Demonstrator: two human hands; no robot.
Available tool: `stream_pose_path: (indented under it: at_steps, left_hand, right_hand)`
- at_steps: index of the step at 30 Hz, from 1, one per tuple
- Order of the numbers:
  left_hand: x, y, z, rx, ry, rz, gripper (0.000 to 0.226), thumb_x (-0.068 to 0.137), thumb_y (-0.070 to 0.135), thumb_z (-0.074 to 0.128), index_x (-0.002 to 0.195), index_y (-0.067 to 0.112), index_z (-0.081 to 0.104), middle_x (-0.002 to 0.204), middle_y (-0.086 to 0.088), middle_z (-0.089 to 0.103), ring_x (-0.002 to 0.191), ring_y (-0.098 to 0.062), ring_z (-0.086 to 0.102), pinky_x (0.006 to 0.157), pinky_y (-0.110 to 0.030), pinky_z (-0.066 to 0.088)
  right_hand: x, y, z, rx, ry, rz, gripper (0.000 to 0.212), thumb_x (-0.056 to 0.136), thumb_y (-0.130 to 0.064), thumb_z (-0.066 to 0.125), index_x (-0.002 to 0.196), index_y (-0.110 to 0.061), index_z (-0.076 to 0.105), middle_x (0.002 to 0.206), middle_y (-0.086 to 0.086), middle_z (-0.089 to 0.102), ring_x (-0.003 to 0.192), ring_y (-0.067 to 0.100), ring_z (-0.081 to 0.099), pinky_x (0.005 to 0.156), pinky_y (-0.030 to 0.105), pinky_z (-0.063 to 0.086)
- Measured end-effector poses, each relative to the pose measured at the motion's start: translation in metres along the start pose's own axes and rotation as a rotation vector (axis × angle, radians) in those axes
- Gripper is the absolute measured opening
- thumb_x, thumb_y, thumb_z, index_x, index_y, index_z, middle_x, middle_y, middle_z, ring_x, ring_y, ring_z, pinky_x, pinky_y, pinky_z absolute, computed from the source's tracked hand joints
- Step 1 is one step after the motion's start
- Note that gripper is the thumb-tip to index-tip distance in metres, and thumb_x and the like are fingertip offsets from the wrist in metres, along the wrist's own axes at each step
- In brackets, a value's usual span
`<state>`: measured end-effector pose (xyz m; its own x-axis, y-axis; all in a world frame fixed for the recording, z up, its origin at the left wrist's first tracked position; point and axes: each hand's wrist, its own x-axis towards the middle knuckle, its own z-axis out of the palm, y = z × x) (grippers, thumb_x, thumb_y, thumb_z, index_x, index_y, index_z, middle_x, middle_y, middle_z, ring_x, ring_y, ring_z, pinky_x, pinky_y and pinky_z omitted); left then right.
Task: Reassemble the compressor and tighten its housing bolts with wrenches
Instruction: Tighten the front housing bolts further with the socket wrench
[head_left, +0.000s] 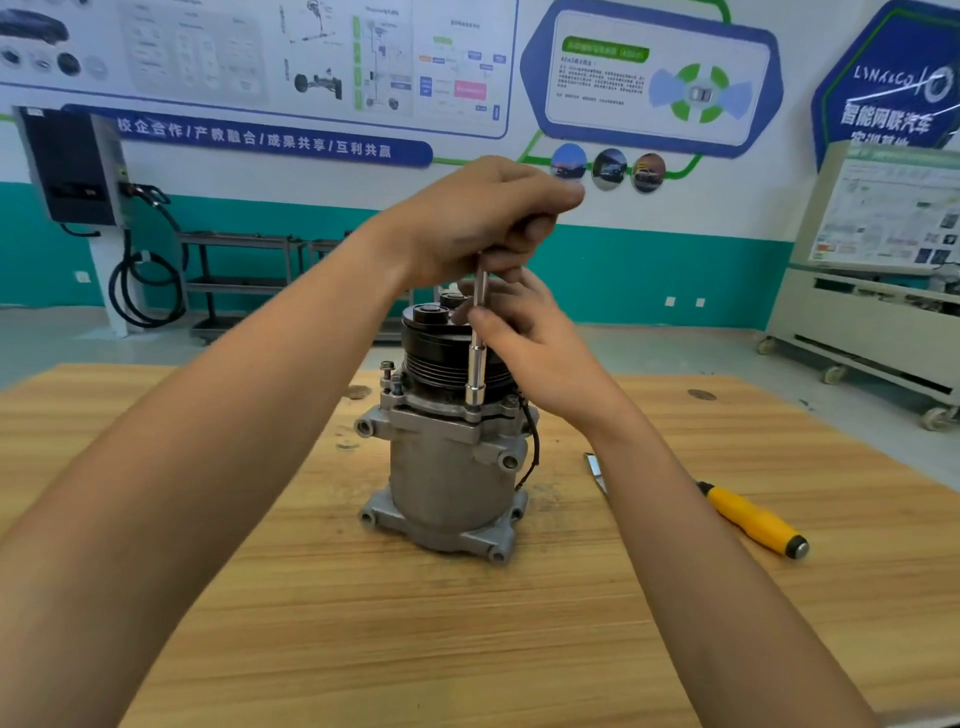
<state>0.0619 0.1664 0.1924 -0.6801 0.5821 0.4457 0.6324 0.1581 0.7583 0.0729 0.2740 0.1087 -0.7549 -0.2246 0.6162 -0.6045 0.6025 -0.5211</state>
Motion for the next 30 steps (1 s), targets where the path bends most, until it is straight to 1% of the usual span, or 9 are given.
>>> stream_pose_path:
  at_steps: [4,6,10,12,15,19,24,27,30]
  left_hand:
    - [0.000,0.013,0.011,0.993,0.286,-0.025,0.047,0.098,0.037,0.035,0.061,0.009,0.044,0.058,0.000,0.044,0.057,-0.017,0.042,0.049,-0.031,0.026]
    - [-0.001,0.011,0.022,1.071,0.438,-0.040,0.045,0.096,0.043,0.036,0.063,0.012,0.038,0.062,0.000,0.038,0.064,-0.021,0.038,0.052,-0.032,0.021]
    - [-0.006,-0.007,0.036,0.744,0.685,0.035,0.037,0.095,0.033,0.040,0.067,0.009,0.044,0.071,-0.008,0.061,0.074,-0.029,0.055,0.065,-0.036,0.038]
    - [-0.008,-0.012,0.033,0.551,0.718,0.073,0.031,0.094,0.026,0.040,0.072,0.005,0.050,0.083,-0.015,0.068,0.076,-0.030,0.063,0.075,-0.040,0.047]
    - [-0.013,-0.019,0.030,-0.013,0.684,0.118,0.025,0.093,0.012,0.040,0.068,0.013,0.047,0.079,-0.001,0.071,0.063,-0.015,0.067,0.073,-0.037,0.054]
    - [-0.012,-0.034,0.015,-0.760,0.499,0.130,0.029,0.097,0.017,0.031,0.071,0.014,0.044,0.071,-0.002,0.072,0.062,-0.016,0.068,0.064,-0.026,0.054]
    - [0.002,-0.037,0.012,-0.968,0.432,-0.086,0.040,0.099,0.043,0.025,0.071,0.017,0.037,0.040,0.006,0.047,0.029,-0.004,0.036,0.037,-0.011,0.036]
    - [0.009,-0.036,0.005,-0.950,0.199,-0.221,0.051,0.097,0.048,0.026,0.060,0.017,0.044,0.033,0.010,0.031,0.022,-0.002,0.021,0.027,-0.012,0.022]
    - [0.012,-0.030,0.006,-0.788,0.096,-0.320,0.059,0.095,0.049,0.029,0.051,0.015,0.048,0.035,0.008,0.033,0.024,-0.003,0.024,0.031,-0.012,0.025]
  right_hand:
    - [-0.004,-0.001,0.006,-0.054,0.119,0.050,0.025,0.098,-0.025,0.047,0.083,-0.019,0.067,0.107,-0.014,0.061,0.134,0.014,0.032,0.110,0.059,0.007]
    - [-0.006,-0.002,0.012,-0.071,0.214,0.040,0.031,0.097,-0.025,0.050,0.066,-0.027,0.053,0.086,-0.022,0.052,0.125,0.016,0.042,0.109,0.061,0.004]
    - [-0.009,-0.003,0.021,-0.067,0.352,0.002,0.052,0.092,-0.015,0.055,0.052,-0.039,0.033,0.076,-0.021,0.047,0.117,0.022,0.049,0.107,0.064,0.002]
    - [-0.010,-0.004,0.023,-0.058,0.348,-0.030,0.040,0.093,-0.017,0.055,0.056,-0.033,0.050,0.085,-0.013,0.057,0.120,0.022,0.048,0.107,0.063,0.002]
    - [-0.009,-0.002,0.027,-0.086,0.313,-0.035,0.023,0.095,-0.024,0.053,0.086,-0.012,0.070,0.107,-0.003,0.065,0.127,0.019,0.042,0.109,0.059,0.006]
    - [-0.006,-0.004,0.027,-0.002,0.251,0.005,0.033,0.097,-0.020,0.048,0.067,-0.031,0.055,0.093,-0.015,0.055,0.129,0.019,0.039,0.106,0.061,0.016]
    - [0.001,0.000,0.021,0.017,0.185,0.022,0.049,0.096,-0.012,0.047,0.055,-0.037,0.040,0.078,-0.020,0.048,0.119,0.032,0.045,0.100,0.065,0.024]
    - [-0.001,0.005,0.019,0.093,0.168,0.025,0.036,0.094,-0.013,0.054,0.058,-0.017,0.060,0.071,-0.021,0.050,0.118,0.030,0.047,0.100,0.063,0.027]
    - [-0.006,0.008,0.016,0.107,0.239,0.035,0.023,0.090,-0.016,0.061,0.074,-0.002,0.071,0.080,-0.016,0.057,0.119,0.025,0.048,0.101,0.061,0.027]
